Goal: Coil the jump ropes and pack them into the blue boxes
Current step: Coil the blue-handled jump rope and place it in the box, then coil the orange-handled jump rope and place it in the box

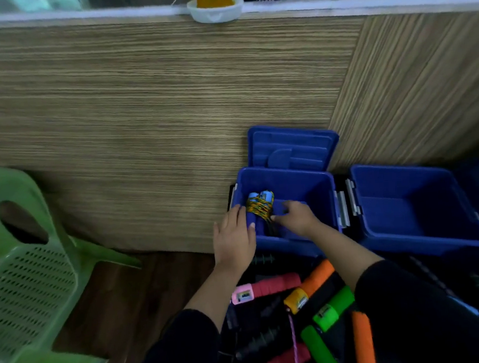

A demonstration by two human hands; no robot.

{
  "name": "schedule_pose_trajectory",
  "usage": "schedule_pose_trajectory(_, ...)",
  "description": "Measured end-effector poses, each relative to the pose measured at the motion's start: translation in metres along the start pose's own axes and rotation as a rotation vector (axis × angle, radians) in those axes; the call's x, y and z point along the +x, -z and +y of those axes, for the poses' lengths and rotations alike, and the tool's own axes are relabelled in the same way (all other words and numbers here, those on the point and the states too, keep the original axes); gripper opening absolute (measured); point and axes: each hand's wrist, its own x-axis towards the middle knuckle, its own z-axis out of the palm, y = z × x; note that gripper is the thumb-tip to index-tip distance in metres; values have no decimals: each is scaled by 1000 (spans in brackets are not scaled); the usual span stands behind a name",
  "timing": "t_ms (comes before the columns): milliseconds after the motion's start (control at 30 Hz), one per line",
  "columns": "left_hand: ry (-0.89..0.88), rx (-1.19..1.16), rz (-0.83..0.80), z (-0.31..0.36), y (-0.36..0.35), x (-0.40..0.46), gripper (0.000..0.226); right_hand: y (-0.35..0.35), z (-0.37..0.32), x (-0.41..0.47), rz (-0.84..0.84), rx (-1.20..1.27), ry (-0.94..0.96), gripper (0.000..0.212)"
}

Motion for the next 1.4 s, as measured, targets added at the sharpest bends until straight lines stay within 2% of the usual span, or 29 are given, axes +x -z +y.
schedule_pose_trajectory(67,-6,35,1,9,0,-13,44,12,4,-20,50,73,37,55)
schedule_pose_trajectory(200,-18,53,12,36,-3,-48,46,30,24,-63,187,167,151,38)
schedule_pose_trajectory(367,-52,27,-27,82,-18,-104,46,36,76,-125,243,177,216,33)
schedule_pose_trajectory(500,-107,7,-131,109,-30,-146,44,26,119,-168,210,167,176,28)
schedule_pose_trajectory(600,-94,11,-162,118,-43,-172,46,13,144,-193,174,129,130,26)
schedule_pose_trajectory(667,-47,33,-260,123,-46,-183,48,3,157,-208,142,112,78,28)
schedule_pose_trajectory(767,31,114,-348,123,-47,-188,52,-11,167,-226,79,30,35,38)
schedule_pose_trajectory(933,109,173,-346,117,-39,-177,47,-33,175,-244,13,18,-78,53)
schedule_pose_trajectory(1100,48,149,-387,113,-44,-143,51,-48,173,-243,-1,67,-163,62)
schedule_pose_trajectory(1267,-6,166,-405,107,-55,-125,58,-61,171,-238,56,117,-193,75)
schedule_pose_trajectory(1400,-62,169,-426,101,-63,-116,61,-64,171,-234,118,199,-210,64)
